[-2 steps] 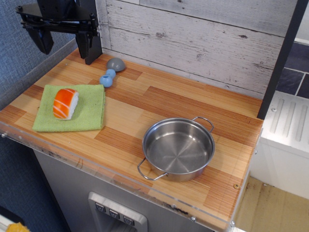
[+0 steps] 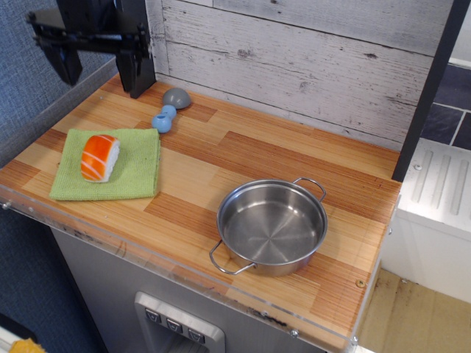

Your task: Move the pot to the right of the blue object.

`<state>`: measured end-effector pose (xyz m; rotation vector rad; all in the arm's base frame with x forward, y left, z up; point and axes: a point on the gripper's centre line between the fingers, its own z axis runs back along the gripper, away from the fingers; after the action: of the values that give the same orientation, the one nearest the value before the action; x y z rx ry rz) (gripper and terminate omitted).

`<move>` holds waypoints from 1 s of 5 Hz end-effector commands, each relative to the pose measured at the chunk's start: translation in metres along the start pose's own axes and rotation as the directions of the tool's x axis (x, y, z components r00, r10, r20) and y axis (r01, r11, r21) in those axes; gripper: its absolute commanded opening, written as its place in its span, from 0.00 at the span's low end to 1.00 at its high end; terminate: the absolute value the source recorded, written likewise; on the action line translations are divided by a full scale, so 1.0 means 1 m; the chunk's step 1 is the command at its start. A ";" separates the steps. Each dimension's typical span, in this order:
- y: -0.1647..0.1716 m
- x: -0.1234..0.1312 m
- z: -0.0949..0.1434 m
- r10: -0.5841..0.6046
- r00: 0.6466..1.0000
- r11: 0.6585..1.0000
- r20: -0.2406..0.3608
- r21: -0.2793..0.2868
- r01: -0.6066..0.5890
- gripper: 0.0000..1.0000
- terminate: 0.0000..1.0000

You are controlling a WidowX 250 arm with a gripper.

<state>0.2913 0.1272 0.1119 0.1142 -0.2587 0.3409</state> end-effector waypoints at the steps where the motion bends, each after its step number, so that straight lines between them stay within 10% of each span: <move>1: -0.033 -0.007 0.009 -0.160 0.985 0.986 0.059 -0.037 0.162 1.00 0.00; 5: -0.114 -0.071 -0.010 -0.456 0.883 0.880 0.109 -0.093 0.466 1.00 0.00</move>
<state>0.2673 -0.0044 0.0665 0.0673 -0.2902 -0.1595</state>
